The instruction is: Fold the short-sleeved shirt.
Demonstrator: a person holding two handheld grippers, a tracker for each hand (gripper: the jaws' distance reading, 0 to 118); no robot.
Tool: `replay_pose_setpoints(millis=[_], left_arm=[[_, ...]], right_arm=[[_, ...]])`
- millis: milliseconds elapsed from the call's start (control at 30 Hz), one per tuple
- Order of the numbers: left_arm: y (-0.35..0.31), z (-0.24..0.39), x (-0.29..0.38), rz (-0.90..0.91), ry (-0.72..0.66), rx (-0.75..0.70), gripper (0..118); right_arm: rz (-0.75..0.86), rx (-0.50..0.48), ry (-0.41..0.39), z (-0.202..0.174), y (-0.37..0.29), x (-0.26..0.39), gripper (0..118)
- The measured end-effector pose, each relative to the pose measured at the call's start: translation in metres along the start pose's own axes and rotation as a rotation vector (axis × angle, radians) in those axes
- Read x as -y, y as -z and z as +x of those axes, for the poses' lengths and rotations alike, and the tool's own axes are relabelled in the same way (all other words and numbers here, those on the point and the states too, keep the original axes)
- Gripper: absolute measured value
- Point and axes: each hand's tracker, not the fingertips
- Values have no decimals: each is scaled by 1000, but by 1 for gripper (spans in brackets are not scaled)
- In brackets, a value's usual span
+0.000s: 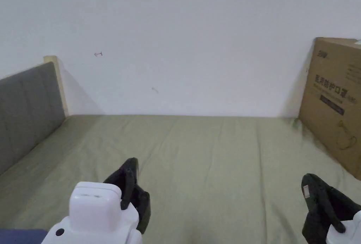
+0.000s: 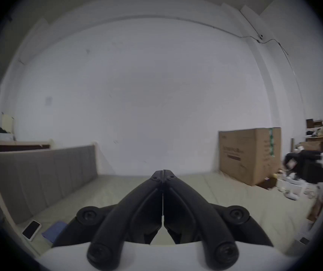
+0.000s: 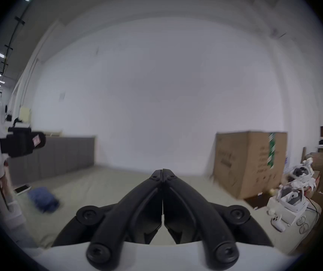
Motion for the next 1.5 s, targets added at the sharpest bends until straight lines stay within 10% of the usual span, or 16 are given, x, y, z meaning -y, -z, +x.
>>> replay_pose_setpoints(millis=[333,433,500,533,700,1500], left_arm=[[-9,15,28,-76,100,-54,0],[-14,11,25,-63,81,-42,24],[-16,6,23,-53,41,-52,72],[-15,4,22,-61,27,-58,91],[-13,-4,21,-55,9,-76,118],[-13,-21,14,-119,1,26,118]], right_arm=[[-163,178,-54,11,-6,26,3],[-186,159,-79,16,-5,23,59],[-200,167,-88,15,-2,23,111],[-194,175,-87,14,-3,22,118],[-171,164,-80,5,-3,23,118],[-210,97,-81,-8,-4,15,118]])
